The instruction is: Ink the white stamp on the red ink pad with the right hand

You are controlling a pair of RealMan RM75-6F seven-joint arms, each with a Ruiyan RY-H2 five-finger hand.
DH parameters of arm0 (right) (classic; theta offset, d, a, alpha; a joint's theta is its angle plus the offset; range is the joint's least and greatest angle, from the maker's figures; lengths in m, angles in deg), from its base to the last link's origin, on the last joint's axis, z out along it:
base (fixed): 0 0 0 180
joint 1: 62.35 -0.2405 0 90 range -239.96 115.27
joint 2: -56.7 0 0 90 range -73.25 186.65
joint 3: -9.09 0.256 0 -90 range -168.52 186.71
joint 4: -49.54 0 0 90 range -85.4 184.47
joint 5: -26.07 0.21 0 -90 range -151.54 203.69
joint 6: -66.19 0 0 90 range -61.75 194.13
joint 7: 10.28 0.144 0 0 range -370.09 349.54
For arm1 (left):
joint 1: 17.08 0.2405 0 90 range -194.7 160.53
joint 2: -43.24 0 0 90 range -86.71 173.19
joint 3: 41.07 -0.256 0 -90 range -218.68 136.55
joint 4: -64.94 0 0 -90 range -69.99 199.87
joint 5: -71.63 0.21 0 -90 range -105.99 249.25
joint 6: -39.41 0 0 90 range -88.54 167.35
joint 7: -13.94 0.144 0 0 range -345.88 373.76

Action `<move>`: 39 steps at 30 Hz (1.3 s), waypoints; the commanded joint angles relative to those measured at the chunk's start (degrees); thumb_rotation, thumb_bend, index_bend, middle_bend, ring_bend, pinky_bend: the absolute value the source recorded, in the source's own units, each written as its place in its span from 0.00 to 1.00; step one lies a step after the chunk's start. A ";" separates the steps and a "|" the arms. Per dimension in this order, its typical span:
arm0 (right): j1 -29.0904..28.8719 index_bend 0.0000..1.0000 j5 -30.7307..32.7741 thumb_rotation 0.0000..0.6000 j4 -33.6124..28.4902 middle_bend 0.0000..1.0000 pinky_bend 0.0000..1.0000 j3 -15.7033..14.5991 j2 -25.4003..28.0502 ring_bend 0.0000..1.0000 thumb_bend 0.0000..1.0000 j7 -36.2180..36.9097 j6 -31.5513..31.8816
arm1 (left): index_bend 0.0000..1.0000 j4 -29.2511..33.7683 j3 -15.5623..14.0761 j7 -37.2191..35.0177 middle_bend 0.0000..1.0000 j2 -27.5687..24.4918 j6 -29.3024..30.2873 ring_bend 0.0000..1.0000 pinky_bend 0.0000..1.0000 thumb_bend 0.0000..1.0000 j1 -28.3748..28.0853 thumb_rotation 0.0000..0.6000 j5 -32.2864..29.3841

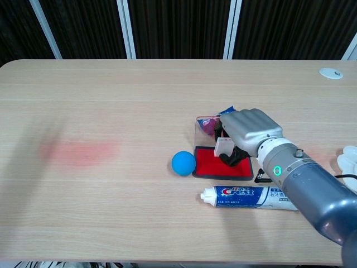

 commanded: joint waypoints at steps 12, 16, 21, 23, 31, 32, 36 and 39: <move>1.95 0.81 -3.16 1.00 -8.69 0.66 0.57 -0.29 7.59 0.55 0.67 -0.64 3.90 | 0.00 -0.32 -0.07 0.62 0.00 0.28 0.51 0.00 0.00 0.02 0.14 1.00 0.33; 3.33 0.81 -3.67 1.00 -11.05 0.66 0.57 -1.43 10.18 0.55 0.67 -0.15 4.65 | 0.00 -0.41 -0.08 1.14 0.00 0.55 0.89 0.00 0.00 0.02 0.25 1.00 0.41; 4.82 0.81 -4.03 1.00 -11.77 0.66 0.57 -2.71 12.68 0.55 0.67 1.33 4.87 | 0.00 -0.53 -0.03 1.37 0.00 0.92 1.56 0.00 0.00 0.02 0.48 1.00 0.59; 5.56 0.81 -4.67 1.00 -11.04 0.66 0.57 -3.36 13.83 0.55 0.67 3.21 4.72 | 0.00 -0.60 -0.02 1.54 0.00 1.10 1.82 0.00 0.00 0.02 0.58 1.00 0.62; 7.24 0.81 -6.00 1.00 -5.44 0.66 0.57 -4.10 14.52 0.55 0.67 10.31 3.45 | 0.00 -0.87 -0.01 2.01 0.00 1.69 2.42 0.00 0.00 0.02 0.79 1.00 0.87; 7.38 0.81 -5.99 1.00 -4.72 0.66 0.57 -4.02 14.34 0.55 0.67 11.17 3.25 | 0.00 -0.85 -0.01 2.08 0.00 1.73 2.41 0.00 0.00 0.02 0.80 1.00 0.83; 7.61 0.81 -6.53 1.00 -1.20 0.66 0.57 -3.79 13.32 0.55 0.67 14.10 2.47 | 0.00 -0.83 0.05 2.51 0.00 1.91 2.45 0.00 0.00 0.02 0.82 1.00 0.62; 7.61 0.81 -6.81 1.00 0.32 0.65 0.57 -3.80 12.76 0.55 0.66 14.87 1.90 | 0.00 -0.80 0.12 2.64 0.00 1.94 2.35 0.00 0.00 0.02 0.79 1.00 0.43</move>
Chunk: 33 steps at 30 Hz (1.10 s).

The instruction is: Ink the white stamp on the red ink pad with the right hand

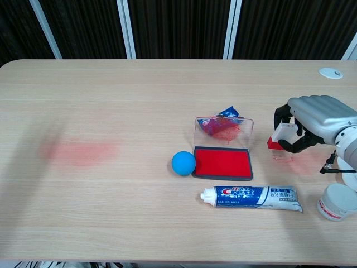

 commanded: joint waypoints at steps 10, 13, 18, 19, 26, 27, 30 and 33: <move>0.33 0.81 -0.21 1.00 4.94 0.65 0.56 0.37 -2.46 0.55 0.63 1.60 -2.20 | 0.00 0.06 0.28 0.15 0.00 -0.04 -0.53 0.00 0.00 0.02 -0.20 1.00 -0.72; 0.33 0.81 -0.38 1.00 5.32 0.64 0.56 0.56 -2.67 0.54 0.62 1.84 -2.38 | 0.00 0.07 0.28 0.15 0.00 -0.05 -0.65 0.00 0.00 0.02 -0.22 1.00 -0.82; 0.44 0.81 -0.43 1.00 5.89 0.62 0.54 0.72 -3.02 0.53 0.60 2.16 -2.88 | 0.00 0.10 0.34 0.24 0.00 -0.08 -0.79 0.00 0.00 0.02 -0.27 1.00 -1.04; 0.47 0.81 -0.43 1.00 6.02 0.62 0.54 0.73 -3.10 0.53 0.60 2.22 -2.98 | 0.00 0.11 0.35 0.26 0.00 -0.08 -0.82 0.00 0.00 0.02 -0.28 1.00 -1.08; 0.65 0.81 -0.50 1.00 7.28 0.62 0.54 0.86 -3.78 0.52 0.60 2.59 -3.51 | 0.00 0.09 0.38 0.33 0.00 -0.10 -0.92 0.00 0.00 0.02 -0.30 1.00 -1.24; 0.67 0.81 -0.54 1.00 7.42 0.62 0.54 0.88 -3.85 0.52 0.59 2.59 -3.55 | 0.00 0.09 0.40 0.35 0.00 -0.09 -0.92 0.00 0.00 0.02 -0.31 1.00 -1.25; 0.74 0.81 -0.57 1.00 7.83 0.60 0.54 0.92 -4.03 0.51 0.58 2.29 -3.56 | 0.00 0.09 0.42 0.32 0.00 -0.08 -0.93 0.00 0.00 0.02 -0.32 1.00 -1.27; 0.82 0.81 -0.55 1.00 8.11 0.59 0.53 0.99 -4.24 0.50 0.56 1.87 -3.55 | 0.00 0.06 0.46 0.40 0.00 -0.06 -0.89 0.00 0.00 0.02 -0.32 1.00 -1.33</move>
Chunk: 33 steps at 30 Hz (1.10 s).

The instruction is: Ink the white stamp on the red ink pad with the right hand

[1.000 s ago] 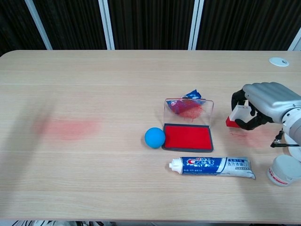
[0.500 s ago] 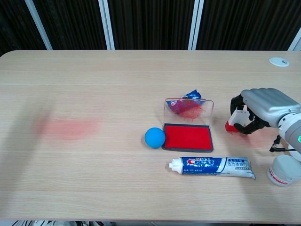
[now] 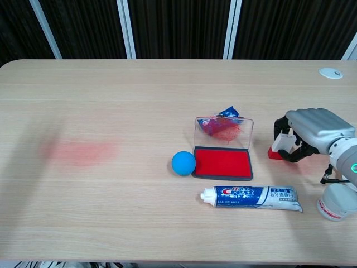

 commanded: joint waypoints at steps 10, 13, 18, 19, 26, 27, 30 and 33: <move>0.28 0.77 0.26 1.00 0.01 0.56 0.50 0.27 -0.11 0.48 0.51 -1.17 -0.38 | 0.00 0.10 0.02 0.38 0.00 0.03 -0.03 0.00 0.00 0.02 0.02 1.00 -0.28; 0.33 0.76 0.45 1.00 -0.11 0.55 0.49 0.32 -0.08 0.47 0.51 -1.57 -0.55 | 0.00 0.11 0.03 0.45 0.00 0.03 -0.02 0.00 0.00 0.02 0.02 1.00 -0.31; 0.37 0.75 0.57 1.00 -0.11 0.55 0.49 0.34 -0.12 0.47 0.50 -1.87 -0.65 | 0.00 0.10 0.02 0.49 0.00 0.02 -0.03 0.00 0.00 0.02 0.02 1.00 -0.31; 0.37 0.75 0.60 1.00 -0.05 0.55 0.49 0.35 -0.14 0.47 0.50 -2.05 -0.62 | 0.00 0.10 0.03 0.49 0.00 0.02 -0.03 0.00 0.00 0.02 0.02 1.00 -0.32; 0.43 0.75 0.89 1.00 0.01 0.54 0.49 0.43 -0.34 0.47 0.50 -2.77 -0.75 | 0.00 0.10 0.03 0.51 0.00 -0.01 -0.10 0.00 0.00 0.02 0.01 1.00 -0.41; 0.45 0.75 0.93 1.00 0.02 0.54 0.49 0.42 -0.35 0.47 0.50 -2.85 -0.76 | 0.00 0.10 0.04 0.52 0.00 -0.02 -0.10 0.00 0.00 0.02 0.01 1.00 -0.43; 0.53 0.74 1.06 1.00 -0.05 0.54 0.49 0.46 -0.35 0.47 0.50 -3.07 -0.83 | 0.00 0.15 0.05 0.56 0.00 -0.04 -0.16 0.00 0.00 0.02 0.01 1.00 -0.53; 0.55 0.73 1.02 1.00 -0.17 0.54 0.49 0.45 -0.28 0.47 0.50 -3.22 -0.88 | 0.00 0.23 0.02 0.67 0.00 -0.08 -0.21 0.00 0.00 0.02 -0.01 1.00 -0.56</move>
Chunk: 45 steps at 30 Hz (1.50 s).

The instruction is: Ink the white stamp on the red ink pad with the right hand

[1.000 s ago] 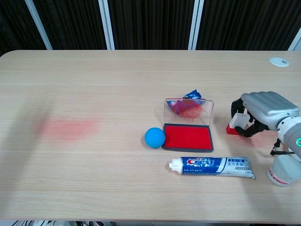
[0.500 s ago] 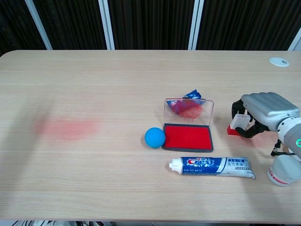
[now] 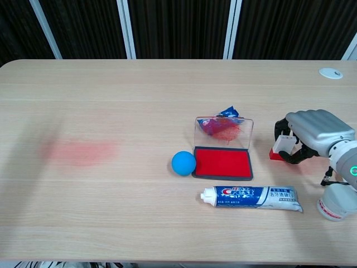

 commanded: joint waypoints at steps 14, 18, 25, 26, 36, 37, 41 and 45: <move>0.13 0.69 0.34 1.00 -0.54 0.50 0.48 -0.02 0.34 0.44 0.48 -0.78 -0.52 | 0.00 0.06 -0.02 0.15 0.00 -0.01 0.07 0.00 0.00 0.02 0.03 1.00 -0.02; 0.12 0.66 0.53 1.00 -0.73 0.48 0.47 0.02 0.43 0.44 0.48 -0.97 -0.71 | 0.00 0.10 -0.03 0.23 0.00 -0.04 -0.01 0.00 0.00 0.02 0.02 1.00 -0.10; 0.09 0.61 1.00 1.00 -1.10 0.45 0.45 0.05 0.56 0.41 0.47 -1.53 -1.08 | 0.00 0.11 -0.02 0.34 0.00 -0.05 -0.02 0.00 0.00 0.02 0.02 1.00 -0.20; 0.07 0.61 1.06 1.00 -1.15 0.45 0.45 0.06 0.58 0.41 0.47 -1.61 -1.11 | 0.00 0.12 -0.01 0.36 0.00 -0.05 -0.02 0.00 0.00 0.02 0.01 1.00 -0.21; 0.00 0.52 1.96 1.00 -2.04 0.41 0.43 0.15 0.93 0.40 0.45 -2.78 -1.45 | 0.00 0.17 -0.01 0.35 0.00 -0.09 -0.05 0.00 0.00 0.02 0.00 1.00 -0.22; 0.00 0.50 2.03 1.00 -2.18 0.41 0.43 0.16 0.96 0.39 0.45 -2.86 -1.44 | 0.00 0.16 -0.02 0.36 0.00 -0.08 -0.03 0.00 0.00 0.02 0.01 1.00 -0.21; -0.09 0.48 2.03 1.00 -2.67 0.40 0.42 0.11 1.08 0.39 0.45 -3.32 -1.28 | 0.00 0.14 -0.02 0.37 0.00 -0.07 -0.02 0.00 0.00 0.02 0.01 1.00 -0.19; -0.15 0.47 2.10 1.00 -2.96 0.39 0.42 0.14 1.13 0.39 0.45 -3.56 -1.17 | 0.00 0.13 0.00 0.30 0.00 -0.07 0.02 0.00 0.00 0.02 0.02 1.00 -0.15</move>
